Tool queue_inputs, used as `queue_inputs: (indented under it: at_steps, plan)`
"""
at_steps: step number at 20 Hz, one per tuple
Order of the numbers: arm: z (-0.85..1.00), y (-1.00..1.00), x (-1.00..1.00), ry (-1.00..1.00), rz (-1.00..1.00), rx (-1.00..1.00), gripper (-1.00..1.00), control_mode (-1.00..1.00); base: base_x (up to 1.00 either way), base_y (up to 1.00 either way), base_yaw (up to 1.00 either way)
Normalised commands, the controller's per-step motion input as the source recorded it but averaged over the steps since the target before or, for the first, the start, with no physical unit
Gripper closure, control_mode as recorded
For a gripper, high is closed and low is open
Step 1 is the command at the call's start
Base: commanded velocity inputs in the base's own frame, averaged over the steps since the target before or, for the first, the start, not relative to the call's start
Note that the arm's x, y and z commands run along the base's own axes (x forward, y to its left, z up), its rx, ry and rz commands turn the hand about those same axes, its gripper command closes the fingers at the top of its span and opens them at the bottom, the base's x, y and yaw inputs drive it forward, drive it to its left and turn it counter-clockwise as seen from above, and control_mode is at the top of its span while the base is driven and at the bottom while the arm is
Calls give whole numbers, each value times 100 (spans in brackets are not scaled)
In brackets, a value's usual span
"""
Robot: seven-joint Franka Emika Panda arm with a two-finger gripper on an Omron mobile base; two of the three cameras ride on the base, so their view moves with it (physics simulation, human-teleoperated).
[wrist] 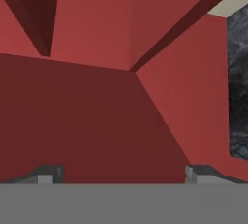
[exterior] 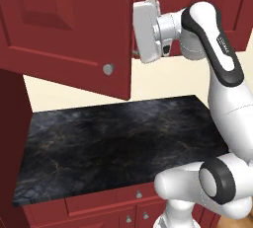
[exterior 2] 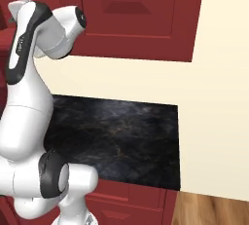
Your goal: Move the bowls from the cabinet to the plates on the dining table.
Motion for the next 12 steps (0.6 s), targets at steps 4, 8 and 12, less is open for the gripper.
queue_inputs:
  at_steps: [4,8,12]
  plan:
    - [0,30,14,0,0,0,-100,-100,0,0,0]
    - [-7,42,29,0,0,0,-100,-100,0,0,0]
    - [-1,47,28,0,0,0,-100,-100,0,0,0]
